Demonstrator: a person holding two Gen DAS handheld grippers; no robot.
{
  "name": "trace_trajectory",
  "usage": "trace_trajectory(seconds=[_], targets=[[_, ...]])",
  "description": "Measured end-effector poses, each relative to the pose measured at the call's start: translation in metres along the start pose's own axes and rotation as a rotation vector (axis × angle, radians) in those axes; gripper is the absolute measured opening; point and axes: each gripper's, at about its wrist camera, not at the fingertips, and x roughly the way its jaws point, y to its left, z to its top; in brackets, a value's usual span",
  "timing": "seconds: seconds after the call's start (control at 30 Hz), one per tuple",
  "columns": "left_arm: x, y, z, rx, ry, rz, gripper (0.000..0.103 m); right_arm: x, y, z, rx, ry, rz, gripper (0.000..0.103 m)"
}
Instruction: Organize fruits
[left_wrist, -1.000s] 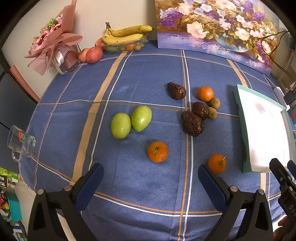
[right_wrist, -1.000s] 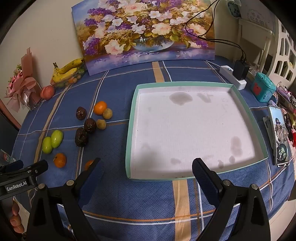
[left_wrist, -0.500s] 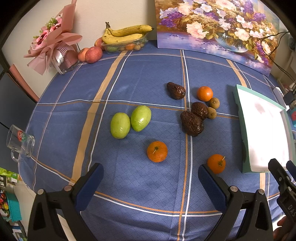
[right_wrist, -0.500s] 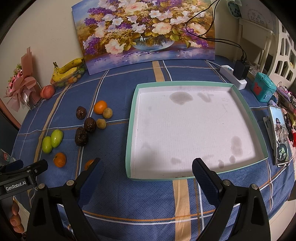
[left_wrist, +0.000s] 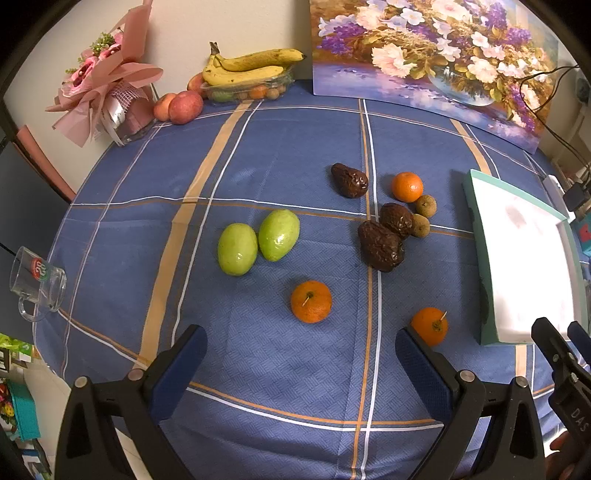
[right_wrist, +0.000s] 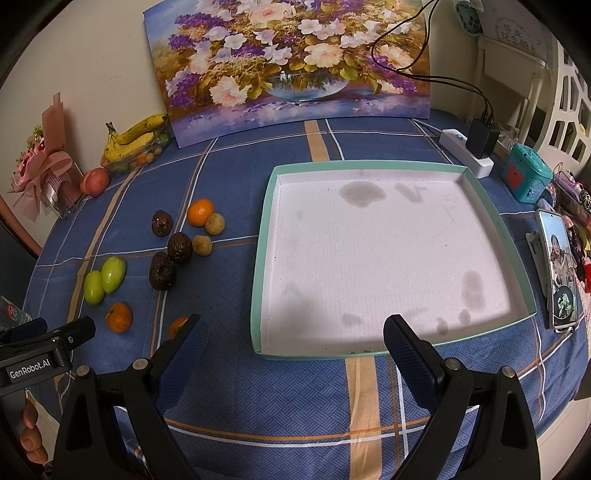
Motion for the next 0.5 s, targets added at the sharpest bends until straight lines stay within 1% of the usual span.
trace_trajectory(seconds=[0.13, 0.33, 0.43, 0.5], targets=[[0.000, 0.000, 0.001, -0.005, 0.004, -0.002, 0.103, 0.001, 0.000, 0.000, 0.000, 0.000, 0.000, 0.096], [0.001, 0.003, 0.003, -0.029, 0.005, -0.027, 0.103, 0.002, 0.000, 0.000, -0.001, 0.000, 0.000, 0.096], [-0.001, 0.007, 0.007, -0.050, -0.018, -0.054, 0.103, 0.002, 0.001, 0.000, 0.000, 0.000, 0.001, 0.096], [-0.002, 0.010, 0.011, -0.067, -0.035, -0.055, 0.103, 0.001, 0.001, 0.001, -0.001, -0.007, 0.004, 0.096]])
